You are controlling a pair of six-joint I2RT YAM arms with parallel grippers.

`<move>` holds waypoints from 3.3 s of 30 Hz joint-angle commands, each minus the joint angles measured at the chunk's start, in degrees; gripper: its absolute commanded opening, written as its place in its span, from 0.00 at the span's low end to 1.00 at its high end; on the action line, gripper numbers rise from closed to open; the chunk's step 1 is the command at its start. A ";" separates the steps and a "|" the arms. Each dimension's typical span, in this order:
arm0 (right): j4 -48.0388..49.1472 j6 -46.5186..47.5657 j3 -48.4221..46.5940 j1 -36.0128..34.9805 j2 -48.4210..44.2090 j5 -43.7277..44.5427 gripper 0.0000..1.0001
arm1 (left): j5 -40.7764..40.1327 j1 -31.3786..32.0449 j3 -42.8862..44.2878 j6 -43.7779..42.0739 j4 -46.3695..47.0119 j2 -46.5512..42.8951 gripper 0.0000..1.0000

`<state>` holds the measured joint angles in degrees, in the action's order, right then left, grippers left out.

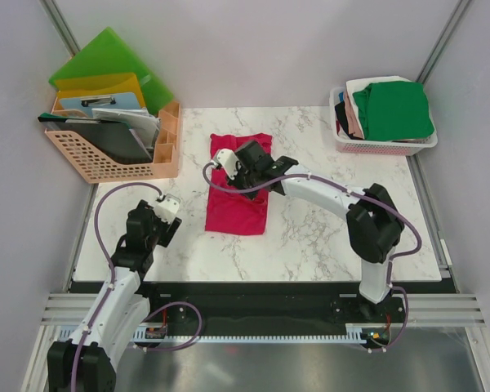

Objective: Fold and stack the t-shirts
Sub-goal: Fold the folded rectangular tshirt in 1/3 of the way

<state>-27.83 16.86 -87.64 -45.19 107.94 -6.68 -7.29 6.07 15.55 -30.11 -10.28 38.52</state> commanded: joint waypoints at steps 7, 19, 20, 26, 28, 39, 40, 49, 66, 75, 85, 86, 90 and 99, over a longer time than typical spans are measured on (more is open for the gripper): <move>-2.22 -1.40 -4.29 0.01 7.72 -4.48 0.00 | 0.43 -0.44 -0.43 0.14 1.41 -0.73 0.87; -3.54 0.80 -10.09 0.63 14.75 4.21 0.00 | 0.35 -0.44 -0.52 0.14 1.41 -0.47 0.87; -3.80 0.89 -10.88 0.80 15.45 5.52 0.00 | 0.26 -0.44 -0.52 0.05 1.41 -0.55 0.86; 5.18 -1.65 -14.77 0.72 18.80 44.41 0.00 | 0.17 -0.44 -0.52 0.14 1.32 -0.55 0.86; 18.78 2.90 -8.45 0.54 15.47 56.00 0.00 | 0.26 -0.44 -0.43 -0.04 1.41 -0.29 0.87; 35.13 12.15 4.75 -1.66 10.01 62.76 0.00 | 0.70 -0.44 -0.08 0.31 1.67 0.94 0.86; 33.91 10.84 5.02 -1.66 9.66 62.32 0.00 | 0.70 -0.44 -0.08 0.31 1.76 0.68 0.86; 5.05 -1.03 7.04 4.31 -3.77 33.50 0.00 | 2.27 -0.44 1.31 -1.27 1.06 -0.82 0.87; -17.28 15.14 19.68 18.73 -29.18 -16.30 0.80 | 42.98 2.46 46.83 4.62 -29.44 31.43 1.00; -13.08 11.96 17.69 22.95 -22.45 -26.18 0.95 | 54.57 2.46 60.79 -0.48 -40.76 53.73 1.00; -16.37 10.48 11.52 22.34 -16.80 -26.91 0.90 | 47.47 3.43 58.73 0.91 -39.31 53.70 1.00; -16.98 10.56 11.17 21.29 -16.19 -24.98 0.90 | 46.50 3.43 57.24 1.71 -38.24 53.07 1.00; -17.18 10.83 10.56 18.22 -11.29 -22.94 0.86 | 43.78 3.60 55.11 5.83 -34.74 56.37 0.97; -14.09 9.77 11.43 18.03 -8.19 -23.21 0.84 | 37.27 4.57 63.45 9.10 -27.34 65.88 0.99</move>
<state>-43.90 27.11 -75.37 -27.22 99.22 -29.63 32.84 10.02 73.78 -23.97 -42.24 100.75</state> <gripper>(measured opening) 0.843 0.991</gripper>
